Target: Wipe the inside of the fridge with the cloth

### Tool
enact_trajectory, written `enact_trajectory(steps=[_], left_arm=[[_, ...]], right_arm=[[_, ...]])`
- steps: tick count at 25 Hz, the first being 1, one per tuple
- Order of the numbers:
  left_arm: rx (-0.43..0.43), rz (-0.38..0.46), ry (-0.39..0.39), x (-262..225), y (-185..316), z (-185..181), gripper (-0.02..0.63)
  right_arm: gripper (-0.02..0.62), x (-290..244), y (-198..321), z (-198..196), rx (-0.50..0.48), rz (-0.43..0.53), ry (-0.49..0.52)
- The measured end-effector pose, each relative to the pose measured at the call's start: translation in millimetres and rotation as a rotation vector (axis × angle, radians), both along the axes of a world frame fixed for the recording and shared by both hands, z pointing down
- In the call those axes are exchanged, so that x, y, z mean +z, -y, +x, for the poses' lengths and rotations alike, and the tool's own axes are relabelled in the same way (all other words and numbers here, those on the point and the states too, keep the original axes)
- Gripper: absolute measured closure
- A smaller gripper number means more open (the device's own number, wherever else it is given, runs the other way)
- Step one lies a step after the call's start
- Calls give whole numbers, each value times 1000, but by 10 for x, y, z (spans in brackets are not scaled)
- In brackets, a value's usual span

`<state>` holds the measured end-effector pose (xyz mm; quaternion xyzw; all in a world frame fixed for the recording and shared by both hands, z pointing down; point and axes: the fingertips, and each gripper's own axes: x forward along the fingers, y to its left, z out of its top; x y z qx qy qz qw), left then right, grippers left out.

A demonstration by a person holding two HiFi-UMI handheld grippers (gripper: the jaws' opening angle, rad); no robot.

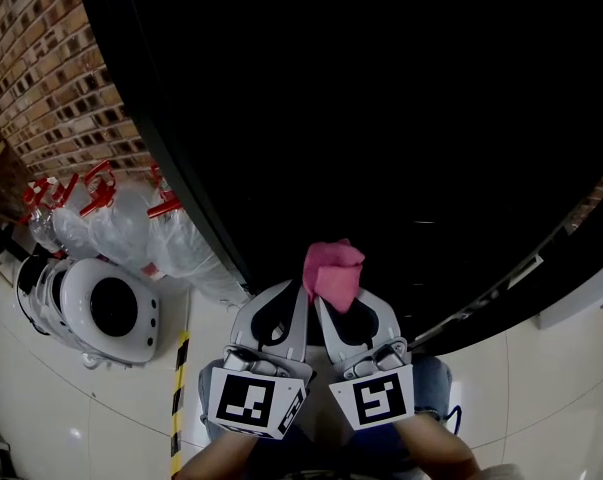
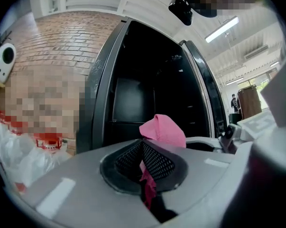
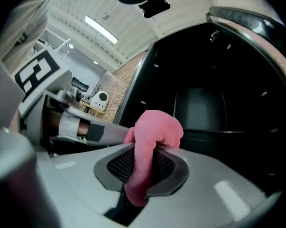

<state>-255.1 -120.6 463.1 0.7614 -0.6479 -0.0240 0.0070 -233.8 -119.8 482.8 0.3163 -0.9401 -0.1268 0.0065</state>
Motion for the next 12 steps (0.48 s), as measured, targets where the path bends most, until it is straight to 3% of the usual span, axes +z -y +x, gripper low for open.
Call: enact_trajectory(steps=[3,6,12], left_arm=[[-13,1,2,-2,-2,-68,600],[-9,4,17,1,-60,-103,600],[-18,24,32,-88,-115,-166,600]], right_arm=[[537,171,213,-267,-47,22,-37],[537,229,406,-561,-90,45,-12],[537,167,1215,-868,-5,60,46]])
